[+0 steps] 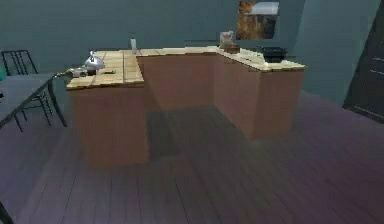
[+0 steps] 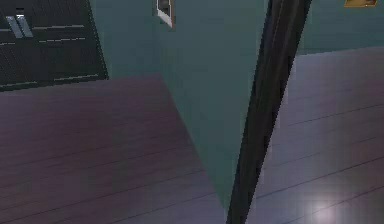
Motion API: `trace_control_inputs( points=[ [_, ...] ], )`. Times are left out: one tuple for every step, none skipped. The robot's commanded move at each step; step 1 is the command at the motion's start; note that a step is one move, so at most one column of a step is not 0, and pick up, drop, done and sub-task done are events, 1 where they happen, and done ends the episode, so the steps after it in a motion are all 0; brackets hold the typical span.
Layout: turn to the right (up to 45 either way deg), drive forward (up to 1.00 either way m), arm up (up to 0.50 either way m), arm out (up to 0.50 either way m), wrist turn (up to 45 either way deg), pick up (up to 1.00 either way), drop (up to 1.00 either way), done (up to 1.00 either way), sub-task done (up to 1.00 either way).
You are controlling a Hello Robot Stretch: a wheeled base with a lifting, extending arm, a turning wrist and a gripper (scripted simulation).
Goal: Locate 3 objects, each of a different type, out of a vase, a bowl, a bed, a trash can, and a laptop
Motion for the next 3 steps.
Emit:
trace_control_inputs(
  points=[
    [0.0,0.50,0.00,0.00,0.0,0.00,0.00,0.00,0.00],
    [45.0,0.00,0.00,0.00,0.0,0.00,0.00,0.00,0.00],
    [3.0,0.00,0.00,0.00,0.0,0.00,0.00,0.00,0.00]
  ],
)
